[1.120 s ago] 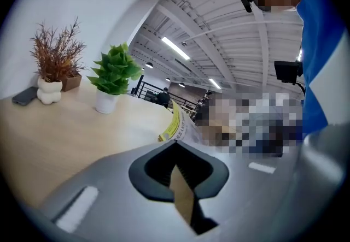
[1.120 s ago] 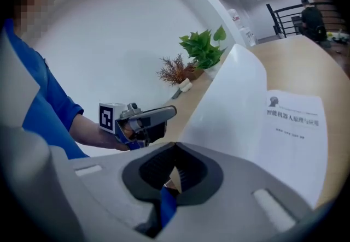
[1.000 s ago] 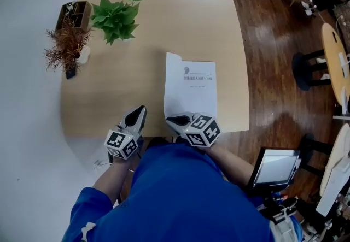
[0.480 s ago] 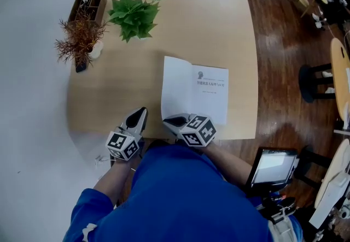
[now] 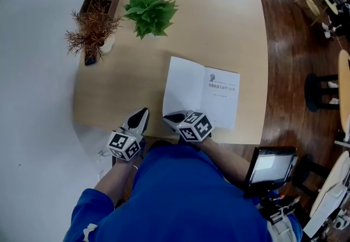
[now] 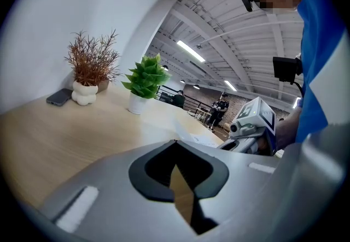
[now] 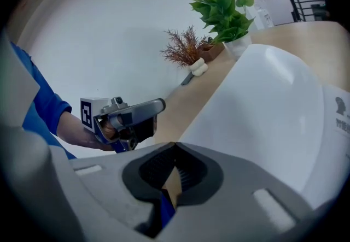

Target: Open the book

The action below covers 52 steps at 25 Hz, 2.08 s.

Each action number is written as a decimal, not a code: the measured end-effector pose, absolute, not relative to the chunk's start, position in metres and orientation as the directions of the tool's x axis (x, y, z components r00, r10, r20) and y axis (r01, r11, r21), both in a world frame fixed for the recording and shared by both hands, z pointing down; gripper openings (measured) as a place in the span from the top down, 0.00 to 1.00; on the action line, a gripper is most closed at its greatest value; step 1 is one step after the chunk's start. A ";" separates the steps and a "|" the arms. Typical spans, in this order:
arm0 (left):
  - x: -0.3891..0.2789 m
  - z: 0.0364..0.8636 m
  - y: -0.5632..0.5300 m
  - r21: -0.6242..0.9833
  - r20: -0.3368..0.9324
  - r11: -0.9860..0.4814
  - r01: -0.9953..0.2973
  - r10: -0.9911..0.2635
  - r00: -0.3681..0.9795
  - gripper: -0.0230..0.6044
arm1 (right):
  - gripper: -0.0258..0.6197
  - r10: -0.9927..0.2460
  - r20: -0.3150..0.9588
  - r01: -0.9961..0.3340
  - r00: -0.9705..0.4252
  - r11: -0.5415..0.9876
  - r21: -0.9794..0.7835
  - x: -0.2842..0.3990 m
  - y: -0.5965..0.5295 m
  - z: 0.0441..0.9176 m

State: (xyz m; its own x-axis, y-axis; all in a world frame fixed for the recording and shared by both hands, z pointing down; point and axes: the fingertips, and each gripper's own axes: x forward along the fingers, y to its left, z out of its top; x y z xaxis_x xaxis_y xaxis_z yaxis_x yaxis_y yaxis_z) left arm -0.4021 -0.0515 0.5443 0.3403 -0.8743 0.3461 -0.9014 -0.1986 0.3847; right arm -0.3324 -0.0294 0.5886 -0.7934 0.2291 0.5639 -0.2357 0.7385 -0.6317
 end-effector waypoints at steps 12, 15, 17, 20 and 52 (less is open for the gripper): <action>-0.414 0.550 -0.041 0.395 0.359 -0.181 -0.900 -0.872 0.333 0.95 | 0.96 0.264 0.644 -0.287 -0.718 0.730 -0.620 -0.350 -0.029 0.639; -0.417 0.553 -0.040 0.399 0.362 -0.180 -0.899 -0.870 0.335 0.95 | 0.96 0.267 0.660 -0.299 -0.702 0.730 -0.614 -0.351 -0.029 0.648; -0.418 0.553 -0.040 0.400 0.362 -0.182 -0.898 -0.869 0.338 0.95 | 0.96 0.268 0.666 -0.305 -0.696 0.729 -0.612 -0.352 -0.029 0.652; -0.419 0.552 -0.039 0.399 0.360 -0.186 -0.898 -0.869 0.340 0.95 | 0.96 0.272 0.672 -0.316 -0.689 0.722 -0.616 -0.353 -0.029 0.656; -0.412 0.545 -0.040 0.395 0.338 -0.231 -0.889 -0.863 0.375 0.95 | 0.87 0.267 0.576 -0.271 -0.773 0.682 -0.679 -0.362 -0.021 0.634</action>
State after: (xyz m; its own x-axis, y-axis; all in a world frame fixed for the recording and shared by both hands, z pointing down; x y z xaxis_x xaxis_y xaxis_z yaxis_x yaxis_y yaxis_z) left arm -0.4116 -0.0403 0.5449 0.3749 -0.8633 0.3380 -0.8890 -0.2313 0.3953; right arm -0.3618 -0.0211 0.6338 -0.7725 0.2669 0.5762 -0.2713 0.6817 -0.6795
